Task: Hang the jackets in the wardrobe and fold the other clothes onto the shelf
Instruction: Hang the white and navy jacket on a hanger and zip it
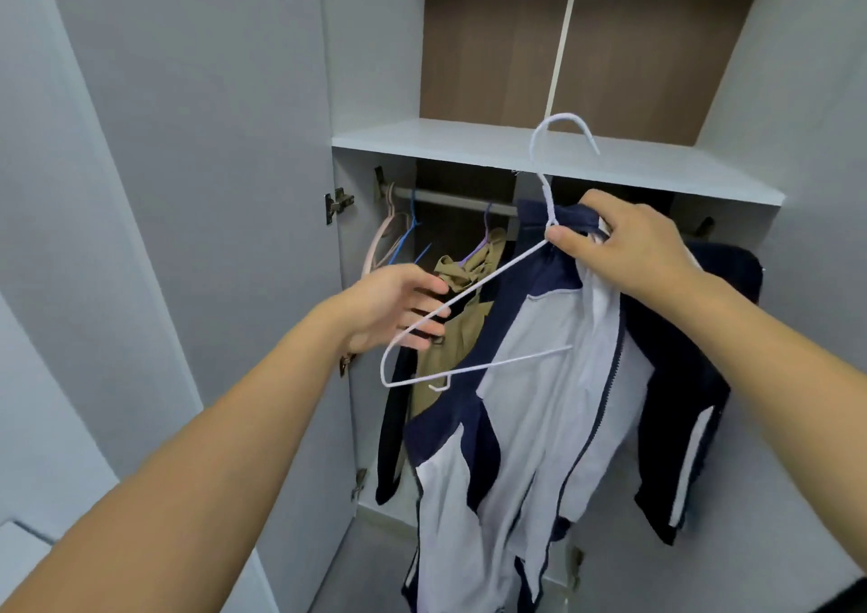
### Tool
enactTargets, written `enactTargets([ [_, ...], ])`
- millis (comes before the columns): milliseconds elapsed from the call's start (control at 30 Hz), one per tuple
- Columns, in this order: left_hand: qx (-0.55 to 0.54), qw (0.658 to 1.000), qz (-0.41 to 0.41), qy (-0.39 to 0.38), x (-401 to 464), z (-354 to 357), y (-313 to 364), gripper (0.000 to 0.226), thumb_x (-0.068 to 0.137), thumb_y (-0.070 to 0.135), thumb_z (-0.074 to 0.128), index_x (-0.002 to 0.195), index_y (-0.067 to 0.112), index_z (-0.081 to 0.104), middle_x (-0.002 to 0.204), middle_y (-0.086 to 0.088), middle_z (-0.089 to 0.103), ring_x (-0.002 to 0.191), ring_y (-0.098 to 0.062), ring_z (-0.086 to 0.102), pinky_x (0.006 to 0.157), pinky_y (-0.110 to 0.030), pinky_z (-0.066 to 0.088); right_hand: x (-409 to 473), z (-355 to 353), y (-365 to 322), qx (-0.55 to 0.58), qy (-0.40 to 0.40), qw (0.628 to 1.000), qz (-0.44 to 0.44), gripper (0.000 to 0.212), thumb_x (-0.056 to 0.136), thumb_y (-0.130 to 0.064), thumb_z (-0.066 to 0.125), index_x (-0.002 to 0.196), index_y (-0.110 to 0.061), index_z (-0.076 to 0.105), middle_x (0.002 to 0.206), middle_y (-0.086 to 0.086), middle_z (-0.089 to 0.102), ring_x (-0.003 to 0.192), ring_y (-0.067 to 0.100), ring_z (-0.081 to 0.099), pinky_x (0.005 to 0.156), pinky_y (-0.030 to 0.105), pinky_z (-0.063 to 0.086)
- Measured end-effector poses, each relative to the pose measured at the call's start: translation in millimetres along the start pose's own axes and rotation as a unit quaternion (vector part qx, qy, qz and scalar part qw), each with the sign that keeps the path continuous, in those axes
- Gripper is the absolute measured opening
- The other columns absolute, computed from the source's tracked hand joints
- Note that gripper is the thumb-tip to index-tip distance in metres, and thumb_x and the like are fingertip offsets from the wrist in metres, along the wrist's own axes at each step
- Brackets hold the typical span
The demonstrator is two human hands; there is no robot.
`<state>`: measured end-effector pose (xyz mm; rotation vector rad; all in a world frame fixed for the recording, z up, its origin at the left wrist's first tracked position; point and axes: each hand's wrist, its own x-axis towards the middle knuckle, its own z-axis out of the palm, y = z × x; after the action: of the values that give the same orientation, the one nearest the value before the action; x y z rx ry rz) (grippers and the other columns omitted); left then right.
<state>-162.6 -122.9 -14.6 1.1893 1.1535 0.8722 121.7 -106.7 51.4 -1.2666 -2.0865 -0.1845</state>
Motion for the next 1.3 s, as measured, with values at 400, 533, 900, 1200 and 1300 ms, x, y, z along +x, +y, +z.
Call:
enactTargets([
  [400, 0.225, 0.93, -0.009, -0.291, 81, 123, -29, 0.073, 0.08, 0.027, 0.075, 0.145, 0.012, 0.045, 0.142, 0.002, 0.056, 0.132, -0.016, 0.049, 0.112, -0.034, 0.035, -14, -50, 30, -0.027, 0.029, 0.996, -0.074, 0.038, 0.082, -0.069, 0.05, 0.075, -0.032, 0.051, 0.059, -0.015, 0.051, 0.061, 0.005, 0.053, 0.056, 0.029, 0.042],
  [533, 0.256, 0.905, -0.065, -0.332, 92, 130, -60, 0.048, 0.088, 0.016, 0.069, 0.133, 0.008, 0.057, 0.132, -0.004, 0.063, 0.125, -0.024, 0.056, 0.111, -0.038, 0.037, -27, -60, 49, -0.059, 0.055, 0.994, -0.075, 0.044, 0.083, -0.068, 0.047, 0.074, -0.025, 0.052, 0.056, -0.014, 0.048, 0.058, 0.017, 0.05, 0.056, 0.032, 0.042],
  [900, -0.038, 0.999, -0.033, -0.006, 74, 44, -68, 0.023, 0.103, 0.014, 0.048, 0.121, 0.01, 0.062, 0.104, -0.015, 0.074, 0.091, -0.031, 0.072, 0.08, -0.041, 0.059, -21, -34, 61, -0.154, 0.042, 0.981, -0.107, 0.044, 0.089, -0.071, 0.035, 0.067, -0.032, 0.031, 0.049, -0.013, 0.04, 0.046, 0.018, 0.046, 0.047, 0.024, 0.028],
  [1200, 0.096, 0.994, -0.053, 0.0, 23, -44, 13, 0.03, 0.099, 0.023, 0.056, 0.123, 0.006, 0.064, 0.119, -0.014, 0.069, 0.102, -0.028, 0.066, 0.101, -0.044, 0.049, -7, 8, 60, -0.197, 0.114, 0.97, -0.09, 0.042, 0.094, -0.066, 0.031, 0.072, -0.029, 0.029, 0.047, -0.01, 0.032, 0.04, 0.02, 0.037, 0.048, 0.018, 0.01],
  [1300, 0.09, 0.994, -0.05, 0.042, 19, -37, 19, 0.029, 0.1, 0.022, 0.055, 0.119, 0.002, 0.065, 0.114, -0.016, 0.07, 0.097, -0.027, 0.066, 0.098, -0.041, 0.049, -1, 18, 53, -0.184, 0.13, 0.971, -0.081, 0.042, 0.093, -0.062, 0.037, 0.071, -0.029, 0.025, 0.048, -0.01, 0.03, 0.041, 0.025, 0.045, 0.047, 0.019, 0.009],
])
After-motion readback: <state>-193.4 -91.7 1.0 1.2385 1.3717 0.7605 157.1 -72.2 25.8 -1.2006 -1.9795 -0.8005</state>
